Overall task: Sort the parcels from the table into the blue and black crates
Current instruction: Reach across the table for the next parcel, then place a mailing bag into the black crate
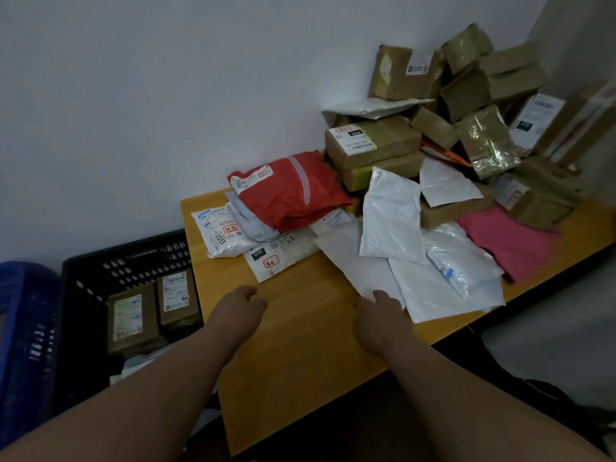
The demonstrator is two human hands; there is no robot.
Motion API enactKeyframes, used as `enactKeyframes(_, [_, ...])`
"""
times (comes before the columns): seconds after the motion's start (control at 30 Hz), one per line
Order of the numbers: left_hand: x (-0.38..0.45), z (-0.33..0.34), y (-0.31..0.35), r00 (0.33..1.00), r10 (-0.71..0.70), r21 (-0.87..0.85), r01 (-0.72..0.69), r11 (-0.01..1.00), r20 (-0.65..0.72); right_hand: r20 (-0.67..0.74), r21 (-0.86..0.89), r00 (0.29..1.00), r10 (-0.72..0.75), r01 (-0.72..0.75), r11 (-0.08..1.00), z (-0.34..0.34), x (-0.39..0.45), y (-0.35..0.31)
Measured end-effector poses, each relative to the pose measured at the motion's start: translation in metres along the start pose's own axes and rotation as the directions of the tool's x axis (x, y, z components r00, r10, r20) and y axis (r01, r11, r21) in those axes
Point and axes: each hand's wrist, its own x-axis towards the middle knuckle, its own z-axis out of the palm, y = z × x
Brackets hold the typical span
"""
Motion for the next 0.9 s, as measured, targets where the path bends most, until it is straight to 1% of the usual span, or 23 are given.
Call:
enactKeyframes(0.07, [0.017, 0.005, 0.005, 1.000, 0.002, 0.011, -0.002, 1.000, -0.005, 0.029, -0.110, 0.999, -0.027, 0.030, 0.993, 0.003, 0.016, 0.001])
enactKeyframes(0.13, [0.033, 0.009, 0.010, 1.000, 0.006, 0.014, -0.006, 1.000, 0.010, 0.050, -0.175, 0.998, -0.039, 0.047, 0.983, 0.007, 0.031, 0.003])
enactKeyframes(0.3, [0.064, 0.014, 0.025, 0.998, -0.018, -0.006, 0.018, 1.000, 0.060, 0.142, -0.270, 0.990, -0.007, 0.045, 0.962, 0.007, 0.063, 0.007])
enactKeyframes(0.37, [0.070, 0.015, 0.028, 0.997, -0.024, 0.010, 0.023, 1.000, 0.072, 0.142, -0.253, 0.990, -0.001, 0.037, 0.967, 0.008, 0.070, 0.004])
enactKeyframes(0.43, [0.074, 0.015, 0.032, 0.997, -0.023, 0.037, 0.021, 0.999, 0.080, 0.093, -0.177, 0.996, -0.019, 0.035, 0.984, 0.007, 0.073, 0.002])
enactKeyframes(0.53, [0.073, 0.016, 0.039, 0.997, -0.022, 0.035, 0.019, 0.999, 0.077, -0.089, -0.050, 0.993, -0.078, 0.074, 0.996, -0.002, 0.074, 0.003])
enactKeyframes(0.6, [0.069, 0.019, 0.045, 0.998, -0.017, -0.005, 0.018, 1.000, 0.055, -0.213, 0.024, 0.972, -0.097, 0.105, 0.994, -0.016, 0.074, 0.004])
enactKeyframes(0.67, [0.065, 0.021, 0.048, 0.999, -0.023, -0.061, 0.025, 0.998, 0.035, -0.287, 0.154, 0.956, -0.067, 0.115, 0.981, -0.035, 0.075, 0.001])
enactKeyframes(0.77, [0.050, 0.026, 0.052, 0.999, -0.044, -0.137, 0.043, 0.990, -0.001, -0.376, 0.387, 0.926, -0.018, 0.175, 0.905, -0.064, 0.067, 0.002])
enactKeyframes(0.83, [0.038, 0.031, 0.054, 0.998, -0.057, -0.167, 0.054, 0.984, -0.018, -0.412, 0.529, 0.911, 0.028, 0.214, 0.822, -0.081, 0.058, 0.010])
enactKeyframes(0.9, [0.024, 0.037, 0.056, 0.997, -0.070, -0.199, 0.063, 0.978, -0.025, -0.408, 0.655, 0.910, 0.077, 0.233, 0.718, -0.095, 0.047, 0.021])
